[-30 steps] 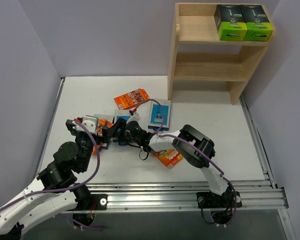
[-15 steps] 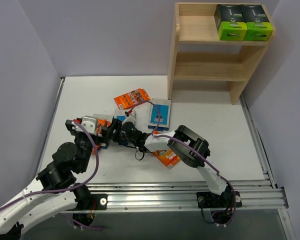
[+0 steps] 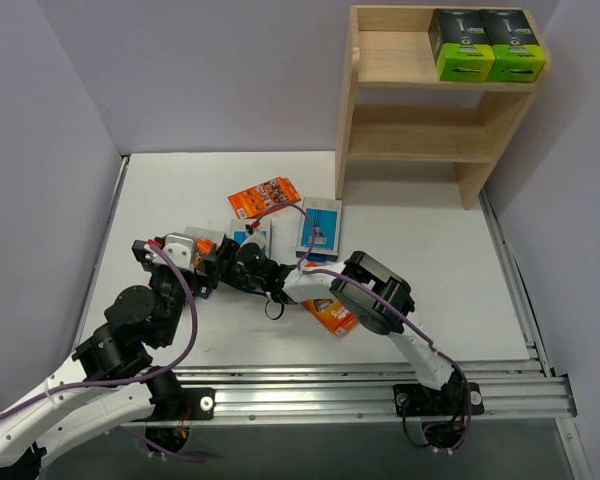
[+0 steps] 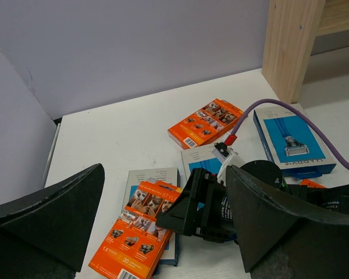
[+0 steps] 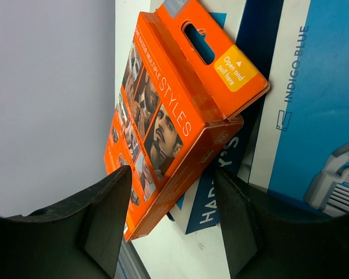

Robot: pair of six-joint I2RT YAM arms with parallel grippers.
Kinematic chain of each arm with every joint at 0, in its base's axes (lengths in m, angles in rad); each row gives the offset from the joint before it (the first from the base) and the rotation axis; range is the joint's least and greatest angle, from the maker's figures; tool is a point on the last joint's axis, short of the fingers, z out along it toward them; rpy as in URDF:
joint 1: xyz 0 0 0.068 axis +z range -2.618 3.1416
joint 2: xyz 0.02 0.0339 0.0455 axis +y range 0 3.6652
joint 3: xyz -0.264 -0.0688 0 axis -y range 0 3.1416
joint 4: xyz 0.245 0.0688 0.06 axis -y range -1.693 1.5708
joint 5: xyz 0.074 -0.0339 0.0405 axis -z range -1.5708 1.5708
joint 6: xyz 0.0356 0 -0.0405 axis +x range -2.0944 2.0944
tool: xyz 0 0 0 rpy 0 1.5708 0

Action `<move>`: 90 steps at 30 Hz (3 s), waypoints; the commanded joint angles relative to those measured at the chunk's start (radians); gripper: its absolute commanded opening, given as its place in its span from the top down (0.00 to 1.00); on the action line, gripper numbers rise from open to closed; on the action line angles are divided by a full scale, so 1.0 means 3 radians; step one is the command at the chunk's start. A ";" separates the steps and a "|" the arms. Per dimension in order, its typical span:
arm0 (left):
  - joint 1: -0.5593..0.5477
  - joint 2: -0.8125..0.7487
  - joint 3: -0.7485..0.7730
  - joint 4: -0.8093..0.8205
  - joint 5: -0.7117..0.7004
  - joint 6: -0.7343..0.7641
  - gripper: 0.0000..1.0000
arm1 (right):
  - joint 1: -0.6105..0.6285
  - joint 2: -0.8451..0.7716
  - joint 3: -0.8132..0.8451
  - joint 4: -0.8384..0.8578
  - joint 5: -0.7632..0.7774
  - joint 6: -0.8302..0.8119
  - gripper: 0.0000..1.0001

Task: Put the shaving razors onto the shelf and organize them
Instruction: Grab a shaving razor with the right arm, then pass the shaving razor from the right arm to the left

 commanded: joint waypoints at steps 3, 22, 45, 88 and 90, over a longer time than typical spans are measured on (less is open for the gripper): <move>-0.0036 -0.0019 0.0022 0.0098 -0.0005 0.0031 0.06 | -0.0005 0.0105 0.0124 -0.0344 0.0159 -0.0006 0.46; -0.0061 0.0078 -0.0004 0.0108 0.0011 0.0046 0.06 | -0.0143 0.0064 0.0068 0.0069 0.0160 0.0009 0.78; -0.0066 0.0144 -0.0004 0.0133 -0.0097 0.0143 0.06 | -0.0454 -0.1285 -0.1251 0.1083 -0.0208 -0.0517 1.00; 0.1273 0.1438 0.0318 0.0221 0.4597 -0.1524 0.06 | -0.2214 -0.4748 -0.3921 0.1813 -0.2223 -0.0636 1.00; 0.1273 0.1458 0.0354 0.0170 0.4557 -0.1483 0.06 | -0.2224 -0.4748 -0.3931 0.1957 -0.2295 -0.0594 1.00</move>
